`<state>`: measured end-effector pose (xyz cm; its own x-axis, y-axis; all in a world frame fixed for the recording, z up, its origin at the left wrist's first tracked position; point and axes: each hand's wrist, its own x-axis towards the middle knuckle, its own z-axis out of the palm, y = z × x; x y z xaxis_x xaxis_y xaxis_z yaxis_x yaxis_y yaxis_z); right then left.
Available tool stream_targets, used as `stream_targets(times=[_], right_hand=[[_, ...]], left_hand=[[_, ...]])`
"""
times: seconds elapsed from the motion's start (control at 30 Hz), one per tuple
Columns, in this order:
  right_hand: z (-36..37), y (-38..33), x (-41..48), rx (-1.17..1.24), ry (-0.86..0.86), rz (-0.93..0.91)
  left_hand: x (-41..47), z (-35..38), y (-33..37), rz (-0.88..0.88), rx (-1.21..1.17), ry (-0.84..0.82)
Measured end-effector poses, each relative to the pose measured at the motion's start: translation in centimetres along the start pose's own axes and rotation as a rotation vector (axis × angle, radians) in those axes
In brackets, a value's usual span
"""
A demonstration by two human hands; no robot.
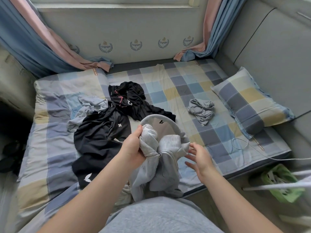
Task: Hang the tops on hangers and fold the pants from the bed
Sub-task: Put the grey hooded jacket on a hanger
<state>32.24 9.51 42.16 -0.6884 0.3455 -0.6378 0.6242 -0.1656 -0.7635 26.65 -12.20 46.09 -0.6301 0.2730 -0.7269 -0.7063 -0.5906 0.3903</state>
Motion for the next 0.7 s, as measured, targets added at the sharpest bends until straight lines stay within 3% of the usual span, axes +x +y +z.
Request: stream_targets(times=[0.1, 0.2, 0.27, 0.43, 0.7], right_hand=[[-2.2, -1.0, -0.8, -0.085, -0.105, 0.032], [-3.9, -0.3, -1.1, -0.259, -0.076, 0.044], [-5.6, 1.2, -1.6, -0.347, -0.004, 0.020], [-13.4, 5.6, -5.8, -0.225, 0.316, -0.065], [-27.8, 17.3, -19.3, -0.100, 0.608, -0.088]], left_hand=[[-0.3, 1.4, -1.8, -0.091, 0.060, -0.113], [-0.9, 3.6, -3.9, -0.115, 0.309, -0.201], [-1.2, 5.2, -5.4, -0.105, 0.501, -0.236], [-1.9, 9.0, -10.9, 0.107, 1.090, -0.165], [-5.0, 12.7, -26.4, 0.137, 1.575, -0.308]])
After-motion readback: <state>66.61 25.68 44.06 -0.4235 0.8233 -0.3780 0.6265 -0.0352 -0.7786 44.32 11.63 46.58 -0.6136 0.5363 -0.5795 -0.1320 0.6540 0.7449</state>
